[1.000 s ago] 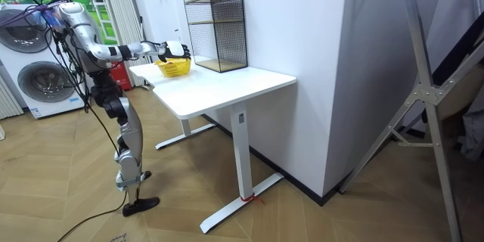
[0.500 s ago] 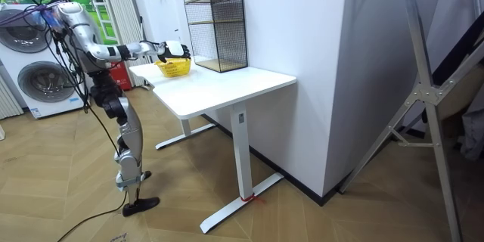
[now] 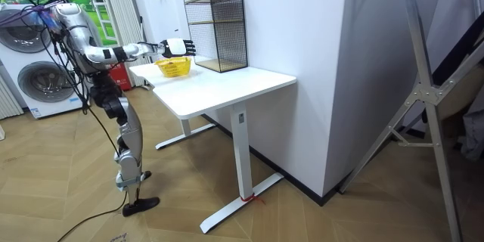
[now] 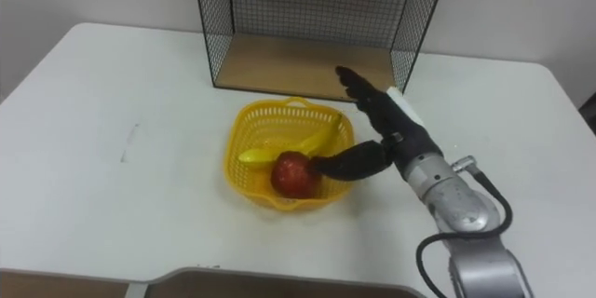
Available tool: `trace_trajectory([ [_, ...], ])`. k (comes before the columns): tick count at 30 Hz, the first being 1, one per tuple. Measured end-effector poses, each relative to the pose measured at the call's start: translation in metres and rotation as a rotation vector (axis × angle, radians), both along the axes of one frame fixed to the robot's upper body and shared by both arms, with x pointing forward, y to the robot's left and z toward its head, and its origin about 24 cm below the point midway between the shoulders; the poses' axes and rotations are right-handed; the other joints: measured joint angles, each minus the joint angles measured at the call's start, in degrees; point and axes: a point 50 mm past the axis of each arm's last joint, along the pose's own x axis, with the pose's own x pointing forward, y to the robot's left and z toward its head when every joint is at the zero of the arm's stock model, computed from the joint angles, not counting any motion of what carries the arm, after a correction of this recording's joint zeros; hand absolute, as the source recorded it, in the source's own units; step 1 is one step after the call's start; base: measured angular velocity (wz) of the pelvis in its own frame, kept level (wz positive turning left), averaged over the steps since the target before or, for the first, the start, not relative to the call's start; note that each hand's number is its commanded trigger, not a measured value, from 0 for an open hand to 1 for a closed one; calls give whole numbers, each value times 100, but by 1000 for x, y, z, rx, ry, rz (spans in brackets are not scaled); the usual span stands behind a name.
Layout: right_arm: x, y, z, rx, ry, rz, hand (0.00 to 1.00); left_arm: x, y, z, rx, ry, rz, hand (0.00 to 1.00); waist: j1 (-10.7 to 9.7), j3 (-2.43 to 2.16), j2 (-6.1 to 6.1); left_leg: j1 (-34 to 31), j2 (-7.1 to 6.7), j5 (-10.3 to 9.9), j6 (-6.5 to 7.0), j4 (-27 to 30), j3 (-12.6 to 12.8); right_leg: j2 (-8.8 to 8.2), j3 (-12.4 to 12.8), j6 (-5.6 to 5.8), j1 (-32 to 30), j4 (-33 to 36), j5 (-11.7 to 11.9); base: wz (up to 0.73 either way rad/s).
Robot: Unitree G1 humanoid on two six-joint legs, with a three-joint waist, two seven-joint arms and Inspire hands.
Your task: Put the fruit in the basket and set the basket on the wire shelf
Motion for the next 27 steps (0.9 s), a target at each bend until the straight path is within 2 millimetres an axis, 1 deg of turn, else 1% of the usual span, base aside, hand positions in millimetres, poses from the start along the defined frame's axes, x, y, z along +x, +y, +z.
trace_trajectory([
  [2,-1,-11,4,21,-25,-70,0,-6,2,0,-7,-20,123,0,-28,12,21,-4,0,0,0,8,6,0,9,0,0,1,0,0],
  [3,-1,-14,5,21,-32,-89,0,-6,4,0,-6,-28,153,0,-43,21,36,-5,1,0,0,7,6,0,8,0,-4,1,0,0],
  [4,-2,-19,7,33,-46,-127,0,-12,6,1,2,-41,232,0,-66,21,35,-1,3,0,0,0,6,0,-2,0,-11,-3,0,0],
  [5,-2,-22,7,42,-53,-146,0,-14,8,2,7,-51,269,0,-77,23,45,3,3,0,0,-11,6,1,-2,0,-17,-7,0,0],
  [6,-4,-27,9,57,-69,-188,0,-17,11,3,22,-73,341,0,-99,15,59,11,2,0,0,-29,6,1,-2,1,-8,-13,-1,0],
  [8,-11,-38,12,112,-98,-270,0,-18,16,5,54,-128,517,0,-130,12,84,8,2,0,0,-28,-4,1,-6,1,7,-11,0,0],
  [9,-13,-41,11,125,-100,-292,0,-19,18,6,63,-142,567,0,-133,10,90,6,1,0,0,-27,-9,1,-7,1,3,-7,0,0],
  [11,-20,-52,11,188,-116,-390,0,-23,25,9,119,-197,757,0,-137,11,132,-13,0,0,0,-29,-17,-1,-21,1,-8,-7,-1,0],
  [12,-21,-55,10,203,-120,-415,0,-23,27,10,135,-213,814,0,-134,10,142,-14,-1,0,0,-29,-19,-1,-22,1,-5,-7,-1,0],
  [14,-28,-64,9,239,-133,-517,0,-23,40,16,221,-287,1048,0,-109,-4,202,-3,-2,0,0,-46,-28,-3,-22,2,-8,-5,-1,0],
  [15,-30,-65,9,239,-135,-538,0,-21,44,19,242,-314,1101,0,-110,-4,213,1,-2,0,0,-45,-29,-4,-23,2,-9,-5,-1,0],
  [16,-33,-70,9,230,-140,-579,0,-19,52,25,283,-363,1200,0,-89,-8,235,4,-4,0,0,-42,-28,-3,-8,2,-5,-4,-1,0],
  [17,-37,-74,8,221,-139,-614,0,-17,61,31,321,-419,1305,0,-69,5,285,9,-5,0,0,-43,-24,-3,3,2,-8,-3,-1,0],
  [18,-39,-76,8,216,-140,-632,0,-15,65,35,340,-448,1354,0,-71,4,300,10,-5,0,0,-46,-22,-4,3,2,-6,-4,-1,0],
  [19,-42,-80,7,208,-139,-665,0,-12,74,42,385,-501,1439,0,-64,1,319,27,-5,0,0,-53,-22,-3,2,4,-7,-4,-2,0],
  [20,-45,-81,5,203,-135,-688,0,-9,81,50,435,-542,1483,0,-64,7,352,73,-7,0,0,-85,-18,-2,17,9,-6,-4,-6,-5],
  [22,-49,-84,3,194,-129,-719,0,-6,89,61,513,-586,1515,0,-26,-25,388,95,-19,0,0,-130,-6,-3,78,17,-14,-3,-24,-10],
  [24,-53,-86,1,188,-125,-751,0,0,97,74,575,-641,1525,0,11,-28,402,92,-20,0,0,-131,3,-3,103,14,-51,2,-30,-11],
  [25,-56,-88,0,177,-122,-773,0,6,103,85,620,-693,1516,0,64,-63,421,92,-19,1,1,-132,5,1,124,7,-88,15,-35,-7],
  [26,-59,-89,0,171,-123,-786,0,12,108,97,668,-745,1510,0,71,-71,427,94,-19,1,1,-131,4,1,123,6,-95,16,-36,-6],
  [27,-61,-90,0,169,-124,-790,0,15,110,102,689,-772,1509,0,72,-66,418,96,-19,2,1,-133,4,1,128,7,-95,15,-36,0],
])
